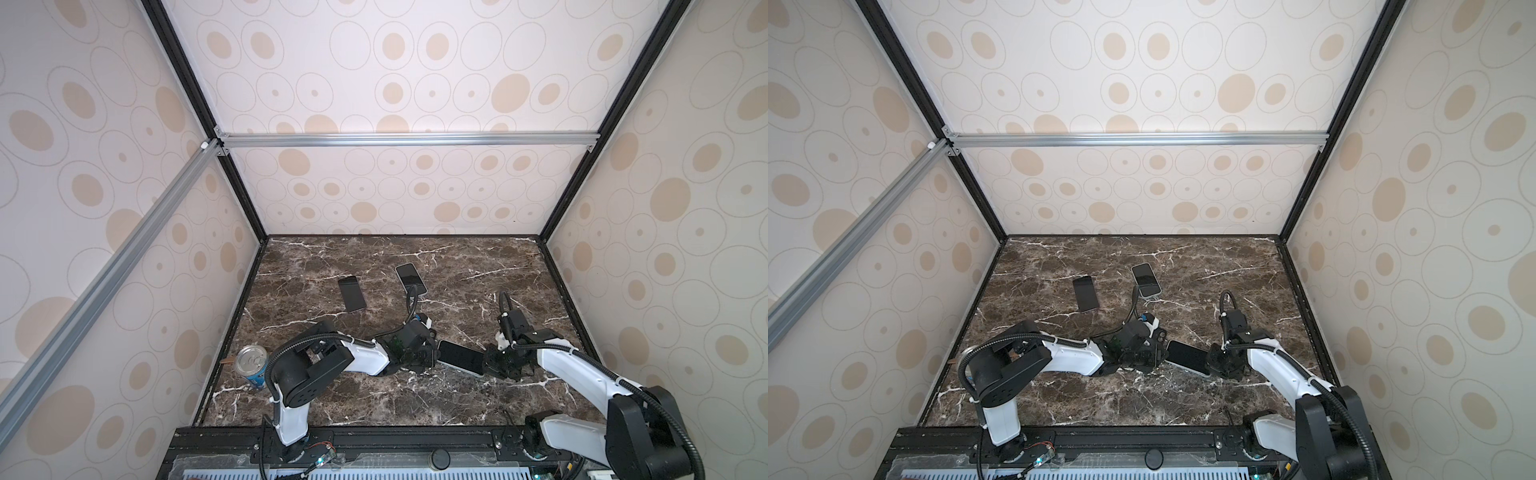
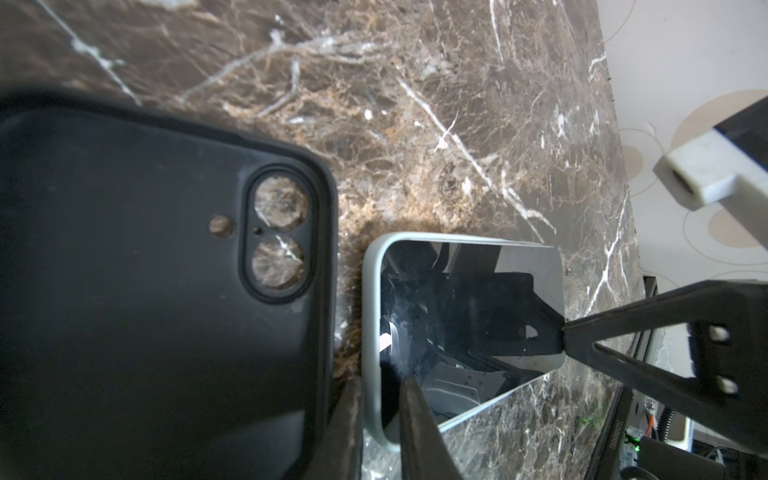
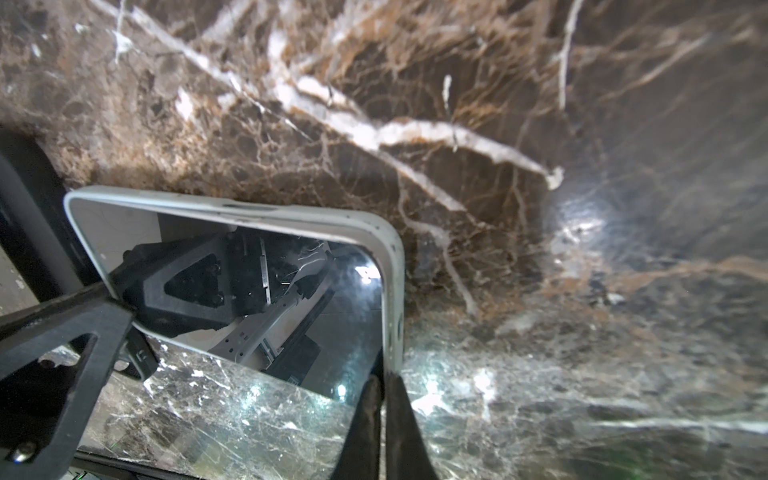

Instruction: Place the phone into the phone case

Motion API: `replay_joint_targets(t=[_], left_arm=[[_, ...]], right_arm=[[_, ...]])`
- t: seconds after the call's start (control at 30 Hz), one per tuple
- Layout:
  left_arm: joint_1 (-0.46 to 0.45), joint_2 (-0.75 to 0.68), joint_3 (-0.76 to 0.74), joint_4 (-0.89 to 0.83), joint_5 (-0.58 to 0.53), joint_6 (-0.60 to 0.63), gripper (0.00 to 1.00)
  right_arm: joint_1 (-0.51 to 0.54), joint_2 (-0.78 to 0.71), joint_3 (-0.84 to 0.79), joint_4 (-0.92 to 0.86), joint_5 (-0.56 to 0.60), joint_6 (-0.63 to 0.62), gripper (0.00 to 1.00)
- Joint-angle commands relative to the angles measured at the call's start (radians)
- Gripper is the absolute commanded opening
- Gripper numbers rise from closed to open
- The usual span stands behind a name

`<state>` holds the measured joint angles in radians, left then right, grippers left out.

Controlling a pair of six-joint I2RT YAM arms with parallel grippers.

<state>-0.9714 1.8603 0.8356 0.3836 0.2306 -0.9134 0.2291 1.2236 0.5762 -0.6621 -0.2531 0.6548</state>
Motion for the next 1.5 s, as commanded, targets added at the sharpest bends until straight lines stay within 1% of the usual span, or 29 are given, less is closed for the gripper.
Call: replay_joint_targets(t=[0.0, 0.13, 0.3, 0.37, 0.4, 0.53, 0.6, 0.7, 0.8, 0.97, 1.0, 1.03, 1.07, 1.1, 1.17, 1.2, 1.3, 1.37, 1.47], left_arm=[[-0.009, 0.025, -0.008, 0.001, 0.039, -0.016, 0.18], [-0.008, 0.026, -0.011, 0.005, 0.041, -0.016, 0.18], [-0.009, 0.031, -0.007, 0.005, 0.045, -0.015, 0.17], [-0.007, 0.031, -0.009, 0.008, 0.045, -0.016, 0.18], [-0.008, 0.031, -0.011, 0.01, 0.044, -0.018, 0.18], [-0.006, 0.037, -0.011, 0.015, 0.053, -0.015, 0.17], [-0.006, 0.045, -0.004, 0.016, 0.062, -0.01, 0.18], [-0.005, 0.052, 0.016, 0.008, 0.07, 0.003, 0.18], [-0.004, 0.055, 0.049, -0.01, 0.07, 0.018, 0.18], [0.003, 0.049, 0.123, -0.076, 0.026, 0.069, 0.18], [0.009, 0.05, 0.14, -0.094, 0.016, 0.081, 0.19], [0.012, 0.049, 0.153, -0.096, 0.007, 0.09, 0.2], [0.017, 0.05, 0.166, -0.136, -0.002, 0.1, 0.2], [0.022, 0.05, 0.178, -0.152, -0.009, 0.109, 0.2], [0.034, 0.047, 0.2, -0.173, -0.019, 0.123, 0.22], [0.039, 0.046, 0.211, -0.185, -0.023, 0.13, 0.24], [0.052, 0.057, 0.258, -0.226, -0.027, 0.163, 0.26], [0.056, 0.08, 0.301, -0.268, -0.019, 0.186, 0.27], [0.056, 0.103, 0.334, -0.294, -0.01, 0.202, 0.27]], right_arm=[[0.024, 0.073, -0.055, -0.021, 0.016, 0.028, 0.08], [0.042, 0.133, -0.062, 0.025, -0.006, 0.056, 0.09], [0.105, 0.206, -0.059, 0.06, 0.025, 0.103, 0.09], [0.116, 0.239, -0.061, 0.077, 0.025, 0.123, 0.08], [0.125, 0.252, -0.063, 0.088, 0.025, 0.134, 0.09], [0.135, 0.298, -0.066, 0.116, 0.032, 0.154, 0.1], [0.135, 0.307, -0.049, 0.101, 0.04, 0.15, 0.1], [0.136, 0.26, -0.008, 0.051, 0.058, 0.14, 0.1], [0.137, 0.158, 0.059, -0.041, 0.125, 0.119, 0.1], [0.133, -0.013, 0.182, -0.151, 0.251, 0.063, 0.16], [0.13, -0.036, 0.202, -0.166, 0.27, 0.046, 0.19], [0.124, -0.05, 0.216, -0.175, 0.286, 0.03, 0.23], [0.113, -0.062, 0.227, -0.185, 0.296, 0.014, 0.27], [0.093, -0.069, 0.231, -0.192, 0.298, -0.001, 0.29], [0.055, -0.075, 0.226, -0.198, 0.278, -0.034, 0.3], [0.008, -0.076, 0.217, -0.198, 0.257, -0.048, 0.3], [-0.063, -0.078, 0.186, -0.164, 0.184, -0.085, 0.3], [-0.091, -0.076, 0.166, -0.135, 0.144, -0.101, 0.29], [-0.124, -0.053, 0.14, -0.087, 0.091, -0.119, 0.26]])
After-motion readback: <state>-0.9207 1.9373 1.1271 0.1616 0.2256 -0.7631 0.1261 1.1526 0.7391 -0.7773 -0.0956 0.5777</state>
